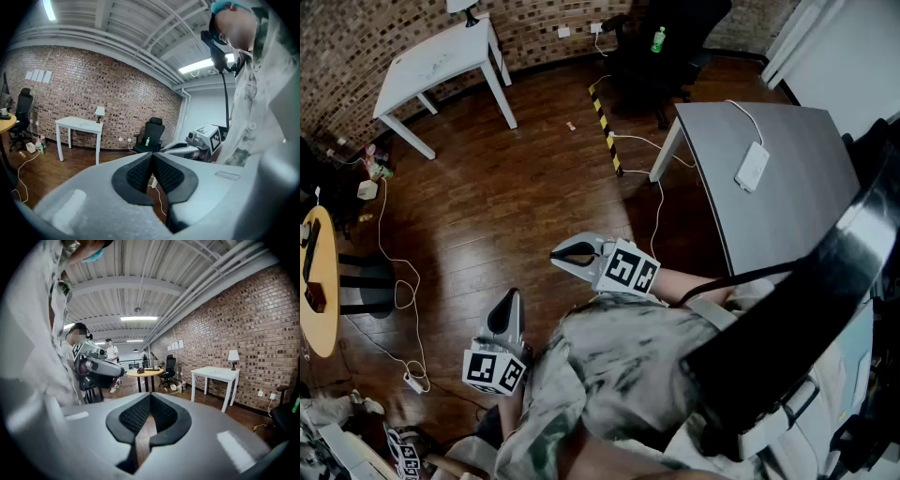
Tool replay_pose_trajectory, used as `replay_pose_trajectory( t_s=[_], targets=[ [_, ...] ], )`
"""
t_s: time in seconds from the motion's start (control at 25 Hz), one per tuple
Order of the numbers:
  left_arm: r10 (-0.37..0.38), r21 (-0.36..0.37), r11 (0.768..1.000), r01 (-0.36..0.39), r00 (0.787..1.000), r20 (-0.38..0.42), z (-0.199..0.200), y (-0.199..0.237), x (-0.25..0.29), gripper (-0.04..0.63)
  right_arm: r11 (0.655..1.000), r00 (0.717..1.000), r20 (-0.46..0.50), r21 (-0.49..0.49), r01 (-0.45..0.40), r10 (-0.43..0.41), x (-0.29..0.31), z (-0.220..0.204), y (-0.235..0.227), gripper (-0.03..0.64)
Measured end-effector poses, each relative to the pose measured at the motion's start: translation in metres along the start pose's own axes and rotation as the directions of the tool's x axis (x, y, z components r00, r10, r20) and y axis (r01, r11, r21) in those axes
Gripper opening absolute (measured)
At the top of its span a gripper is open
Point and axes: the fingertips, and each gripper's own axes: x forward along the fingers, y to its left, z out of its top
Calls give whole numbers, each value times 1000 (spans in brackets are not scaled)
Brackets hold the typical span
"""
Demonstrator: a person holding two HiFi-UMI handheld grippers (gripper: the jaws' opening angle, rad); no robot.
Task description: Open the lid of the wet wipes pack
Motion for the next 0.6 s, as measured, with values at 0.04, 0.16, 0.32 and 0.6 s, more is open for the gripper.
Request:
replay_pose_trajectory(
  t_s=[0.04, 0.16, 0.32, 0.6],
  targets=[
    [3, 1, 1000, -3, 1000, 2, -1, 0, -1, 2, 1000, 1000, 0, 1, -1, 1, -1, 0, 0, 6],
    [7, 3, 1000, -7, 1000, 3, -1, -4, 0, 2, 1000, 1000, 4, 4, -5, 5, -7, 0, 1, 6],
    [-2, 14, 1000, 2, 1000, 0, 3, -15, 10, 2, 1000, 1000, -2, 14, 13, -13, -26, -4, -5, 6],
    [30, 27, 999, -30, 999, -12, 6, -9, 27, 2, 999, 999, 38, 31, 36, -37, -44, -9, -30, 6]
  ],
)
